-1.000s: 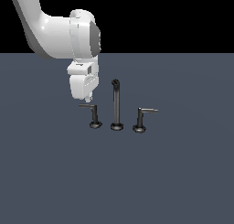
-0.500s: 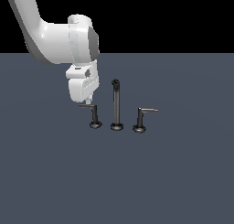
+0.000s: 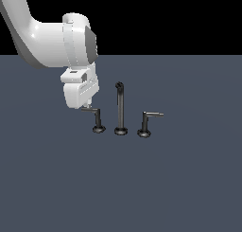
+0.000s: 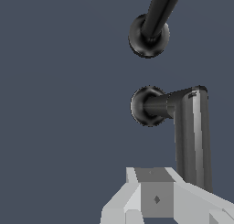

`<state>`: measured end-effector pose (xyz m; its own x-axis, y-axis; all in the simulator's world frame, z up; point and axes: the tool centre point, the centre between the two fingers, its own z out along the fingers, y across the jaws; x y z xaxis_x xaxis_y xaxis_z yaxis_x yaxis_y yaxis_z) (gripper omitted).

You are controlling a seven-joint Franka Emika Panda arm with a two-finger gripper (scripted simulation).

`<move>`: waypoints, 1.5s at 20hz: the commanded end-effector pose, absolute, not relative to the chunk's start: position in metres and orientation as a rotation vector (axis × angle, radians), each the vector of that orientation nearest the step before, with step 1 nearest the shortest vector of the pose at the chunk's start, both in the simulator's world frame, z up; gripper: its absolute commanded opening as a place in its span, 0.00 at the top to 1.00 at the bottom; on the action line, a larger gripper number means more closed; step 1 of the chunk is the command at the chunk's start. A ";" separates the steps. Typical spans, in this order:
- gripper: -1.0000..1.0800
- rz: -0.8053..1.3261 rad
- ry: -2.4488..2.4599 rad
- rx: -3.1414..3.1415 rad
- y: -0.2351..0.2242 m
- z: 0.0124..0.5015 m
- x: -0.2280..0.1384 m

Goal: Turn on the faucet by rotating a designated handle.

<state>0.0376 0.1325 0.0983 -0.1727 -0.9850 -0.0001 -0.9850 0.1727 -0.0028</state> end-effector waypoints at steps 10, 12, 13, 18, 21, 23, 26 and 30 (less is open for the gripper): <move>1.00 -0.013 2.406 -2.016 0.137 0.098 0.015; 1.00 -0.011 2.406 -2.017 0.137 0.098 0.009; 1.00 -0.010 2.405 -2.018 0.137 0.098 0.006; 1.00 -0.005 2.405 -2.020 0.138 0.098 -0.010; 1.00 -0.002 2.404 -2.022 0.138 0.098 -0.019; 1.00 -0.001 2.404 -2.022 0.138 0.098 -0.022; 1.00 -0.013 2.403 -2.019 0.131 0.098 -0.021; 1.00 -0.009 2.403 -2.020 0.120 0.098 -0.031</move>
